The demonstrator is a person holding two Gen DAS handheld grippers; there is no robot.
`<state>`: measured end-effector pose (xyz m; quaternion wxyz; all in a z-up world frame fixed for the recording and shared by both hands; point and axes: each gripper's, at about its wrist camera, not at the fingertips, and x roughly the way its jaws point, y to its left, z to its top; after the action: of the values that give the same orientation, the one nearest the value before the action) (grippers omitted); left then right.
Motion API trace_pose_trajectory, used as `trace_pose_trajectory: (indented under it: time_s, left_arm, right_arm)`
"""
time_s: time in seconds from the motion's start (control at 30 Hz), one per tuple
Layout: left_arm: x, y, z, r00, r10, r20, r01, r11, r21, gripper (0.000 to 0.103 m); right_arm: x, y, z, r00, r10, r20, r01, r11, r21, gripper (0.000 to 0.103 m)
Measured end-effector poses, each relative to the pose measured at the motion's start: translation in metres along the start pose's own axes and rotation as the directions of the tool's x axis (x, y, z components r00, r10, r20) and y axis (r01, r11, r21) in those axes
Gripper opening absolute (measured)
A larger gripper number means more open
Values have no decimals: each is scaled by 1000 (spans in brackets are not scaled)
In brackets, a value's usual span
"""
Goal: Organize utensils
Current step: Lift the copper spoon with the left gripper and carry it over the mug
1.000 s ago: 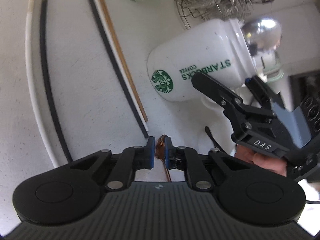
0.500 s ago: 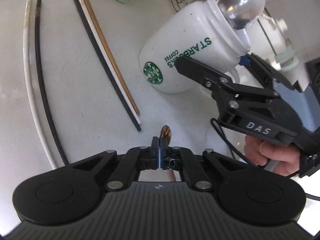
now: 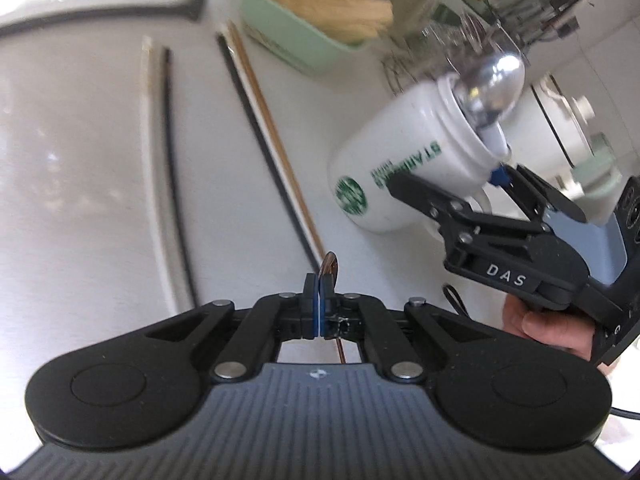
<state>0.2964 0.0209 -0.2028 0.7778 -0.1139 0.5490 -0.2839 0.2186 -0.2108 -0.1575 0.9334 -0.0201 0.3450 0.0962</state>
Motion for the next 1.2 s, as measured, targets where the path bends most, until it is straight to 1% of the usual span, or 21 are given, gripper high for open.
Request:
trace_pose_trajectory:
  time_s: [0.1,0.2,0.33,0.47,0.63,0.77,0.93,1.2]
  left_arm:
    - [-19,1,0,997,57,53,-57,998,0,0]
    - [-41,-1,3,988,104,113,-105,994,4,0]
    - [-67,-4,11,969,159,188,-163,987,9,0]
    - [-76,-22,28,949,197,247,-208,978,19,0]
    - [-88,-31,34,931,220,291,-240,970,35,0]
    - [-86,-43,41,919,229,321,-255,966,43,0]
    - [-97,-55,47,910,222,351,-266,961,79,0]
    - [-130,-81,60,890,203,409,-273,955,120,0]
  right_arm:
    - [0,1,1,1000,-5,-6,5,1000,-4,89]
    - [0,3,2,1000,-15,-13,15,1000,-5,89]
    - [-1,6,1,999,-25,-24,25,1000,0,89]
    - [-1,10,1,999,-36,-31,37,999,9,89]
    - [-1,15,1,998,-59,-39,60,998,27,89]
    - [-1,18,1,996,-76,-44,78,996,39,89]
    - [-3,23,-1,996,-85,-42,87,995,44,89]
    - [-3,26,-1,995,-87,-43,89,995,43,89]
